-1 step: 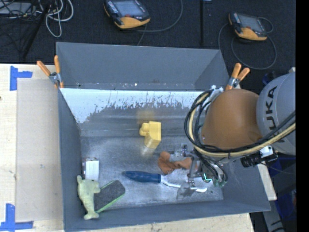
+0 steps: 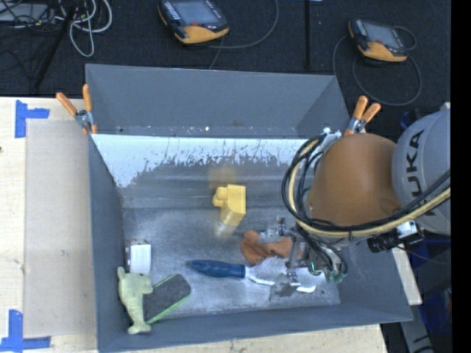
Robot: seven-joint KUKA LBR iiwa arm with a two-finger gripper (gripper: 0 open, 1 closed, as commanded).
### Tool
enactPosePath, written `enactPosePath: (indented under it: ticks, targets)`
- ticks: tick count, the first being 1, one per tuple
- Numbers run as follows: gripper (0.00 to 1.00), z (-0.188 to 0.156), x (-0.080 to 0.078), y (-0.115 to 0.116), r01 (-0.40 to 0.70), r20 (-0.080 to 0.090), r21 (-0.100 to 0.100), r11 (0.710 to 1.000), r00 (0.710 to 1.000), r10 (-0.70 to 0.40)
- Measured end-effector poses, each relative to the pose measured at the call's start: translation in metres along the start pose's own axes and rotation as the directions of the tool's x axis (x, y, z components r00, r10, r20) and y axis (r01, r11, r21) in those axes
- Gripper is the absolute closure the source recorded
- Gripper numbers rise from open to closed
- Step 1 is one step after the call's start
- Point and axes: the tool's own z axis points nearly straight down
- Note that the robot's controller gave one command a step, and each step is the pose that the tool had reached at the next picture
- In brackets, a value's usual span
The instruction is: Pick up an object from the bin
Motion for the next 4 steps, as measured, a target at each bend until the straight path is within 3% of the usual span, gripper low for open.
enactPosePath:
  ticks: [1, 2, 3, 4]
  targets:
    - [1.00, 0.106, -0.024, 0.001, 0.006, 0.006, 0.000, 1.000, 1.000, -0.006]
    - [1.00, 0.106, -0.024, 0.001, 0.006, 0.006, -0.001, 1.000, 1.000, -0.006]
    - [1.00, 0.065, -0.031, 0.000, -0.038, -0.008, 0.000, 0.999, 0.999, 0.038]
    - [1.00, -0.003, -0.044, 0.007, -0.012, -0.003, 0.001, 1.000, 1.000, 0.012]
